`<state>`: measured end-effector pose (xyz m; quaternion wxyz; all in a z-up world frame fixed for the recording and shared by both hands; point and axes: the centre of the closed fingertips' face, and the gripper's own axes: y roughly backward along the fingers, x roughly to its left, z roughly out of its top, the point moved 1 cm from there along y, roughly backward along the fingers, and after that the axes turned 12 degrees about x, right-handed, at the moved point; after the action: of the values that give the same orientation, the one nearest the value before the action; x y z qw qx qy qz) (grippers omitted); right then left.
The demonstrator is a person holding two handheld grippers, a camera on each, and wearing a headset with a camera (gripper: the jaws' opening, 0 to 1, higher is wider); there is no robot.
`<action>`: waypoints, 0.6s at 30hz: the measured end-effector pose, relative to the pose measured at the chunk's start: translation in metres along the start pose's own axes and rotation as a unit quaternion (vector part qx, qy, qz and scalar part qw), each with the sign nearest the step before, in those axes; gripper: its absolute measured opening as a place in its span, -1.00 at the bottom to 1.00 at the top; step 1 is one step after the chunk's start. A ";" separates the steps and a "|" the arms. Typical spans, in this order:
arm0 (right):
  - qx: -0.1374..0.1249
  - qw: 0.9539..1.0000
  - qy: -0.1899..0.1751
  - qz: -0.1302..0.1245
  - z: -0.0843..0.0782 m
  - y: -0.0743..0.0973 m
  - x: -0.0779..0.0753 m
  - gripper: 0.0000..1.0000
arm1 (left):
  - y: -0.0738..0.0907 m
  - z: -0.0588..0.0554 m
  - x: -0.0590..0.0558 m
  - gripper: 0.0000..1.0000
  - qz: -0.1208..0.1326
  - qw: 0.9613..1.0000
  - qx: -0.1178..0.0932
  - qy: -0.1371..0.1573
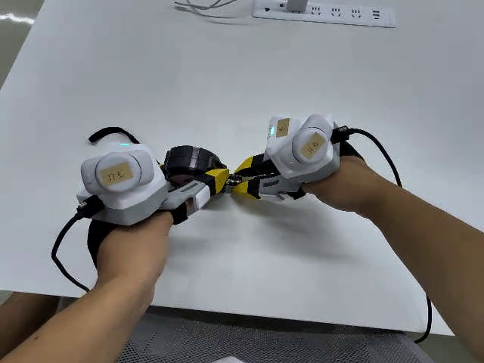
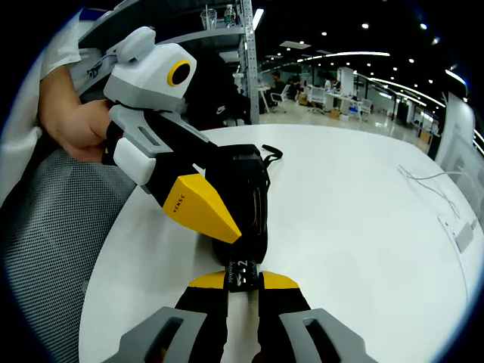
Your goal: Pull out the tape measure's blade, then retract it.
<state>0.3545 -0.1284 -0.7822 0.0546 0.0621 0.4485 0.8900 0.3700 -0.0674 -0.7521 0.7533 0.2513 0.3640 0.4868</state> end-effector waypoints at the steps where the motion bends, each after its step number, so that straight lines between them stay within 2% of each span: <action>1: 0.000 1.000 0.000 0.000 0.001 0.000 0.000 -0.78 | 0.000 0.000 0.000 0.13 0.000 1.000 0.000 0.000; 18: -0.004 1.000 0.007 0.000 0.006 -0.004 0.001 -0.78 | 0.000 0.000 0.001 0.14 0.001 1.000 -0.002 0.003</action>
<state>0.3548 -0.1213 -0.7816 0.0520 0.0556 0.4452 0.8922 0.3706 -0.0669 -0.7525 0.7522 0.2489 0.3652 0.4887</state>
